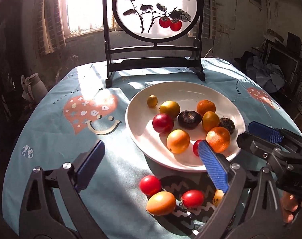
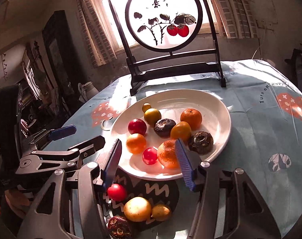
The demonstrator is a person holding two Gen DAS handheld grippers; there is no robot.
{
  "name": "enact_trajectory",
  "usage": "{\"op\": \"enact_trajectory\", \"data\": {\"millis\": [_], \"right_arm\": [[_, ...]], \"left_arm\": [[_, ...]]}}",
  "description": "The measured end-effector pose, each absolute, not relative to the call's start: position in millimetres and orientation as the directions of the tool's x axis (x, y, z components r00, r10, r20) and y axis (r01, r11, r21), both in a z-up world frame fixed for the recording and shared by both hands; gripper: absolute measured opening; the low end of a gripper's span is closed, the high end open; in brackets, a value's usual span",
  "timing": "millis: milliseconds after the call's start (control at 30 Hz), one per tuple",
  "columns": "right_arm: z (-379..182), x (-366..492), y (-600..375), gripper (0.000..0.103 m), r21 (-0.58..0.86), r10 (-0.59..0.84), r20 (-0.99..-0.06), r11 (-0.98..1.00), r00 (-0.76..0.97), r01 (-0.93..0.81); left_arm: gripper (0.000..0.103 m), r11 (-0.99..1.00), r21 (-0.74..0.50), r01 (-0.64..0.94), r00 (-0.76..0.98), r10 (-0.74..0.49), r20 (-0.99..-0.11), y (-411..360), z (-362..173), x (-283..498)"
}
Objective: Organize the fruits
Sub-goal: 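Grasp another dark brown round fruit with the right tool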
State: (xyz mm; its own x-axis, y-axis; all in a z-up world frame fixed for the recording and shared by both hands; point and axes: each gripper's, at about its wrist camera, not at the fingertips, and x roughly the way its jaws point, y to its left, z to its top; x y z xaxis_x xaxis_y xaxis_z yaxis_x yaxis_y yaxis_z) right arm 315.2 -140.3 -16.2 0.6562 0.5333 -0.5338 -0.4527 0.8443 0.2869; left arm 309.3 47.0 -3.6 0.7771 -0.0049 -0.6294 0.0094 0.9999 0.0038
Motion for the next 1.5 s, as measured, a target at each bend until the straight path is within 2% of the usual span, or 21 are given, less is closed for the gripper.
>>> {"op": "enact_trajectory", "data": {"millis": [200,300,367,667,833,933,1167,1267,1367,1500], "right_arm": [[-39,275,-130,0.058,0.243,0.525,-0.627,0.834,0.575,-0.496],[-49,269,-128,0.058,0.315,0.548,-0.668,0.822,0.504,-0.476],[-53,264,-123,0.058,0.309,0.533,-0.696,0.827,0.482,-0.469],[-74,252,-103,0.058,0.247,0.473,-0.781,0.834,0.409,-0.493],[-77,248,-98,0.058,0.196,0.45,-0.783,0.835,0.431,-0.514],[-77,247,-93,0.049,0.139,0.415,-0.788,0.84,0.455,-0.525],[-79,244,-89,0.047,0.069,0.377,-0.791,0.837,0.482,-0.542],[-79,240,-87,0.043,0.043,0.368,-0.79,0.831,0.49,-0.554],[-76,242,-91,0.043,0.079,0.4,-0.789,0.818,0.466,-0.569],[-56,243,-104,0.043,0.244,0.554,-0.719,0.766,0.42,-0.594]], "left_arm": [[0.098,0.987,-0.044,-0.156,0.725,0.084,-0.684,96,-28,289],[0.098,0.968,-0.112,-0.226,0.699,0.081,-0.711,117,-32,291],[0.098,0.96,-0.14,-0.242,0.701,0.073,-0.709,123,-31,290],[0.098,0.971,-0.109,-0.212,0.704,0.074,-0.706,113,-29,289],[0.098,0.974,-0.113,-0.197,0.704,0.06,-0.707,109,-27,289],[0.098,0.973,-0.114,-0.198,0.705,0.061,-0.707,109,-27,288],[0.098,0.972,-0.11,-0.209,0.703,0.071,-0.708,111,-27,288],[0.098,0.971,-0.105,-0.213,0.698,0.077,-0.712,112,-28,288],[0.098,0.971,-0.1,-0.218,0.693,0.082,-0.716,113,-28,289],[0.098,0.981,-0.118,-0.154,0.704,0.026,-0.71,113,-24,285]]}}
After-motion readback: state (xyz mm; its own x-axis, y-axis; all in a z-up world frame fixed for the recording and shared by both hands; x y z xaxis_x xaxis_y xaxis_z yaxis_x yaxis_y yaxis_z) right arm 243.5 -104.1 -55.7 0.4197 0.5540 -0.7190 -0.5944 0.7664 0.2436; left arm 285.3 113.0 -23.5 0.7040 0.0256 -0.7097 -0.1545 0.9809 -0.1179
